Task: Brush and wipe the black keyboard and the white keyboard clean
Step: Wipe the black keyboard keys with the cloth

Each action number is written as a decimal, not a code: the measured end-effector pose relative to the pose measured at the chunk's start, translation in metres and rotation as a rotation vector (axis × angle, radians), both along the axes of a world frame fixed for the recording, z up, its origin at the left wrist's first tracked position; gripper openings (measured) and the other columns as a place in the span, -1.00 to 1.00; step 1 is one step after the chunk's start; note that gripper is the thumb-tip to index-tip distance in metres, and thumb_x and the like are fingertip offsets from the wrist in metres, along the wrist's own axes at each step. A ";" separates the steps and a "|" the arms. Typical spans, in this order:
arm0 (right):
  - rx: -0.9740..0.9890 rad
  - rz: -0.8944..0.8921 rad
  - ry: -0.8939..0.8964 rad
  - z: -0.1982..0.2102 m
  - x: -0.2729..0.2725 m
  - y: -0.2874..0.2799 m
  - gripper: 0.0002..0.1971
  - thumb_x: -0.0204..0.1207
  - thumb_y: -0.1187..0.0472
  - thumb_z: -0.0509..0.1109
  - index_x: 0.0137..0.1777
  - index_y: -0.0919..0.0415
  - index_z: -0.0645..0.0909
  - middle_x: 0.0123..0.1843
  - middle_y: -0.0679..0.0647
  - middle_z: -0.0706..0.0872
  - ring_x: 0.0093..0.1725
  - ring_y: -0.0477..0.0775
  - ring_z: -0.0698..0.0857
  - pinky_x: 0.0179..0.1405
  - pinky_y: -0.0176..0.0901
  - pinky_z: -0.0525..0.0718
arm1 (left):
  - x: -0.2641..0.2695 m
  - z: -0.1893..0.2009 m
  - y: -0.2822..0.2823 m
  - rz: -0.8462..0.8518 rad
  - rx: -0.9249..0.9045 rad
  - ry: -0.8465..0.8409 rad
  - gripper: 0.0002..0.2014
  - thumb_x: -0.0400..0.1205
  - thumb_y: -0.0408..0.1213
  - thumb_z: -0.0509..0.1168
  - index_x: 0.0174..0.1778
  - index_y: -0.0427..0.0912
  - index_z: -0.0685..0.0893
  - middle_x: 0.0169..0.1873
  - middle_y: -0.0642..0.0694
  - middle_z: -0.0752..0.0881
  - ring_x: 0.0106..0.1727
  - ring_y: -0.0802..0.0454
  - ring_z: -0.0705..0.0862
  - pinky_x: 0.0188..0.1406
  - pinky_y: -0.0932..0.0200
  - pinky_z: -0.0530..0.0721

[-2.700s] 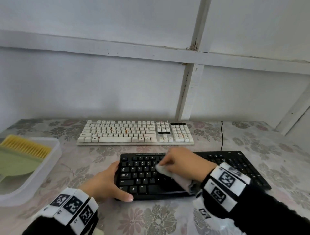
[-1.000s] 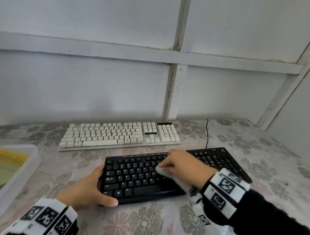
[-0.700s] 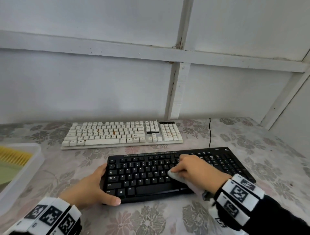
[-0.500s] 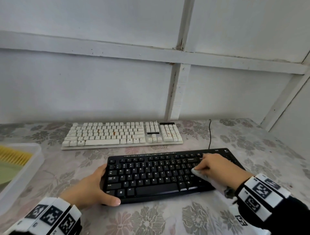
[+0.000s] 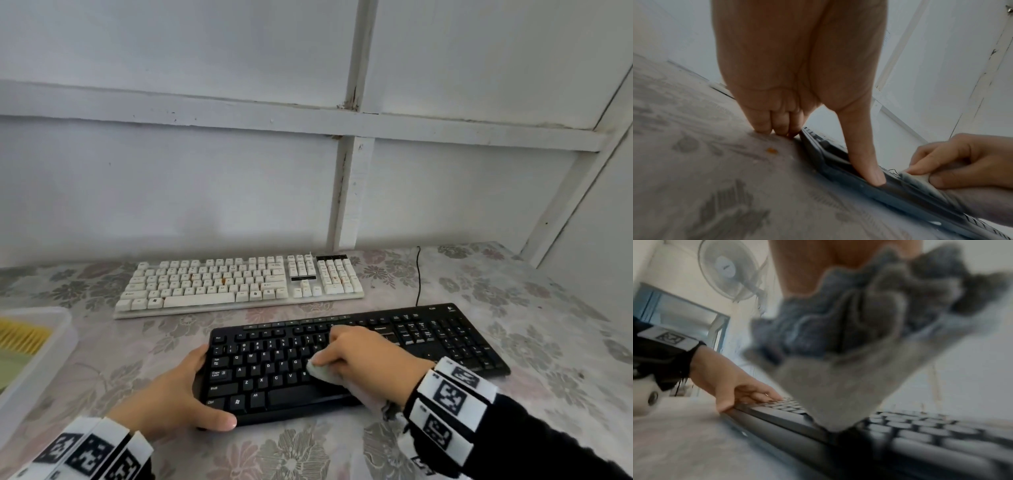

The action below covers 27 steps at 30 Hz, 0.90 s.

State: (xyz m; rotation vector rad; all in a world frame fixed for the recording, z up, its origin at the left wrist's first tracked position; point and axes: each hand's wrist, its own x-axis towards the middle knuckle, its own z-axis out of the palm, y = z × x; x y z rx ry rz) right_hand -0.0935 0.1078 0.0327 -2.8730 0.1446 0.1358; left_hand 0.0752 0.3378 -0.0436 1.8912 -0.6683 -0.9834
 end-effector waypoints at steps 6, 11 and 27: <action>-0.062 -0.171 0.027 -0.003 -0.043 -0.061 -0.72 0.63 0.02 0.25 0.12 0.04 0.76 -0.25 -0.19 0.46 -0.28 -0.28 0.41 -0.29 -0.55 0.32 | 0.001 -0.004 0.001 0.010 0.002 -0.017 0.30 -0.21 -0.07 0.77 0.46 0.24 0.22 0.29 0.25 0.57 0.33 0.09 0.58 0.44 -0.08 0.48; -0.221 -0.307 0.048 -0.001 -0.069 -0.093 -0.72 0.60 0.04 0.25 -0.14 0.16 0.72 -0.34 -0.07 0.34 -0.39 -0.14 0.34 -0.44 -0.36 0.27 | 0.000 -0.003 -0.001 -0.003 0.007 -0.032 0.35 -0.22 -0.04 0.77 0.50 0.17 0.21 0.31 0.23 0.56 0.34 0.09 0.57 0.46 -0.09 0.45; -0.259 -0.363 0.049 0.001 -0.098 -0.131 -0.75 0.60 0.08 0.24 0.00 0.17 0.72 -0.07 0.14 0.60 -0.26 -0.11 0.40 -0.35 -0.38 0.33 | 0.004 -0.004 0.000 0.001 -0.015 -0.039 0.39 -0.27 -0.01 0.77 0.52 0.18 0.19 0.31 0.27 0.54 0.34 0.12 0.56 0.46 -0.08 0.46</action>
